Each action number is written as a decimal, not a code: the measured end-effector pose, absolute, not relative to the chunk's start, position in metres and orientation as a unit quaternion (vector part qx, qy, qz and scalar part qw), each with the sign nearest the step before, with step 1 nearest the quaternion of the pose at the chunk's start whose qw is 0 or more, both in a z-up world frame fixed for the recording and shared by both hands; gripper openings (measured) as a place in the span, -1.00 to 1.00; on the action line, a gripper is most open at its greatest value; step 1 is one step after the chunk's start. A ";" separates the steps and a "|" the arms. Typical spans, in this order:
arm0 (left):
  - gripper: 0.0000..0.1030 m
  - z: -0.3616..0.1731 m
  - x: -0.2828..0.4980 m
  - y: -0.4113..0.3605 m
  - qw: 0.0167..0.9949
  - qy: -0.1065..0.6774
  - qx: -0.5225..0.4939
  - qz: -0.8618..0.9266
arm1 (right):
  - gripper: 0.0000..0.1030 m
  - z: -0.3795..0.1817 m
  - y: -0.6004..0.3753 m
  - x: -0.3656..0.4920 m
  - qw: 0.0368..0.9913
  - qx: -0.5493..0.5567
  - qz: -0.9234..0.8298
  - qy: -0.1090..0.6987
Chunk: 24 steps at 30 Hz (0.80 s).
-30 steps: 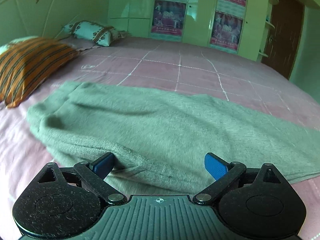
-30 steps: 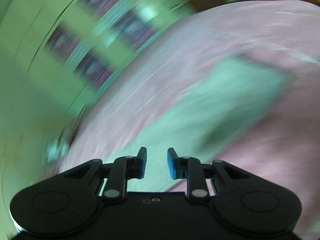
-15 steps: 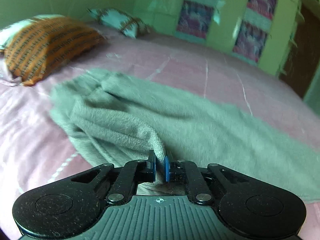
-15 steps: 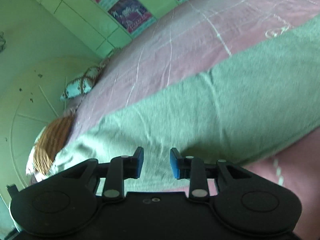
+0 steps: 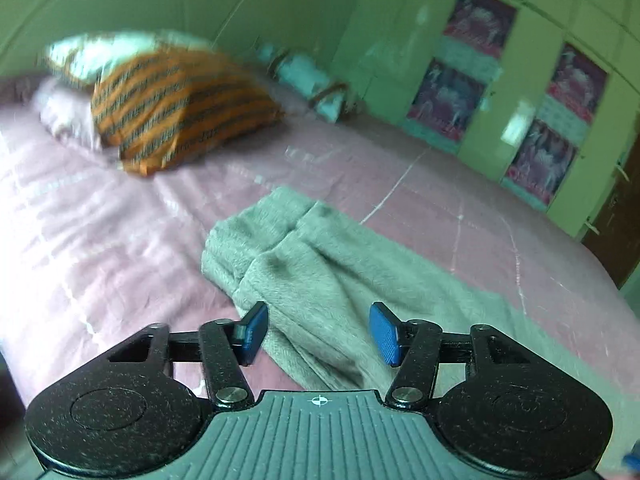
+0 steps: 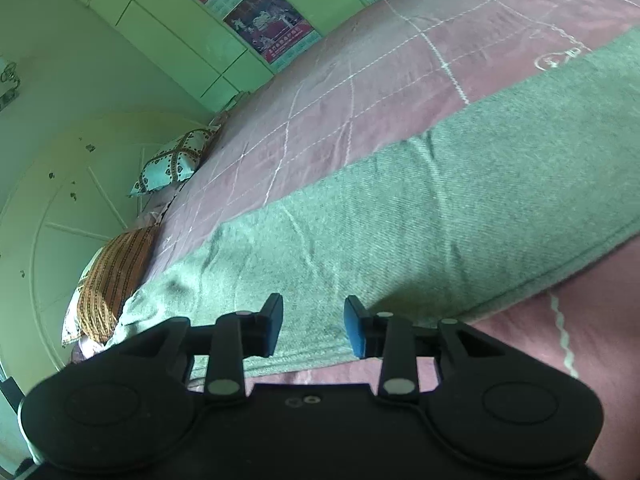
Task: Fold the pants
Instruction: 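Lift both open tools away from the sweatpants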
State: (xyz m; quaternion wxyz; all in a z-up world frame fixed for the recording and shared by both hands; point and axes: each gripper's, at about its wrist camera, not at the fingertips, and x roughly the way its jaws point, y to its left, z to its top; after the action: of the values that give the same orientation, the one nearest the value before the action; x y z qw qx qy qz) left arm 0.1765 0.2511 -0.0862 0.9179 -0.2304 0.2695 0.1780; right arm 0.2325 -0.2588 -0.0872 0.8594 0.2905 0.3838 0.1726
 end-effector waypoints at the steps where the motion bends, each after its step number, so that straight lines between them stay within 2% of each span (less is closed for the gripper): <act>1: 0.08 -0.091 0.185 0.260 0.911 0.281 -0.249 0.169 | -0.48 -0.088 -0.257 0.232 0.858 0.291 0.173 0.385; 2: 0.08 -0.098 0.194 0.267 0.905 0.290 -0.264 0.162 | -0.47 -0.088 -0.256 0.231 0.858 0.290 0.173 0.386; 3: -0.05 -0.106 0.203 0.272 0.899 0.304 -0.272 0.160 | -0.45 -0.087 -0.254 0.230 0.859 0.289 0.174 0.386; 4: -0.33 -0.114 0.210 0.277 0.893 0.315 -0.277 0.163 | -0.43 -0.086 -0.253 0.229 0.860 0.288 0.175 0.385; 5: -0.76 -0.119 0.212 0.284 0.887 0.320 -0.284 0.175 | -0.41 -0.085 -0.253 0.228 0.860 0.287 0.175 0.384; 6: -0.80 -0.121 0.211 0.290 0.888 0.309 -0.293 0.176 | -0.40 -0.084 -0.254 0.228 0.860 0.288 0.173 0.384; 8: -0.80 -0.121 0.208 0.285 0.904 0.301 -0.249 0.173 | -0.40 -0.082 -0.256 0.226 0.861 0.291 0.171 0.382; 10: -0.78 -0.137 0.211 0.278 0.902 0.331 -0.219 0.171 | -0.38 -0.082 -0.259 0.224 0.862 0.292 0.168 0.380; 14: -0.34 -0.117 0.184 0.288 0.911 0.268 -0.247 0.192 | -0.38 -0.086 -0.263 0.226 0.859 0.295 0.161 0.387; 17: -0.34 -0.091 0.181 0.283 0.931 0.232 -0.208 0.191 | -0.33 -0.084 -0.264 0.224 0.863 0.289 0.162 0.381; 20: -0.34 -0.091 0.208 0.269 0.947 0.244 -0.165 0.129 | -0.33 -0.093 -0.263 0.229 0.857 0.301 0.157 0.388; 21: -0.27 -0.100 0.222 0.266 0.946 0.266 -0.152 0.108 | -0.33 -0.094 -0.261 0.230 0.855 0.306 0.155 0.389; 22: -0.26 -0.116 0.242 0.267 0.931 0.320 -0.132 0.115 | -0.33 -0.095 -0.260 0.231 0.855 0.309 0.154 0.388; 23: -0.41 -0.132 0.258 0.271 0.913 0.367 -0.122 0.132 | -0.33 -0.095 -0.258 0.232 0.855 0.307 0.154 0.388; 24: -0.51 -0.138 0.265 0.275 0.908 0.373 -0.131 0.141 | -0.36 -0.094 -0.258 0.232 0.856 0.304 0.153 0.389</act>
State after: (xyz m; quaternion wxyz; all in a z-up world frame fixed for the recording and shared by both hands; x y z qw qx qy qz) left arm 0.2649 0.2750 -0.1378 0.9077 -0.1307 0.3730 0.1412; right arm 0.2324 -0.2579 -0.0942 0.8560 0.3040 0.3893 0.1528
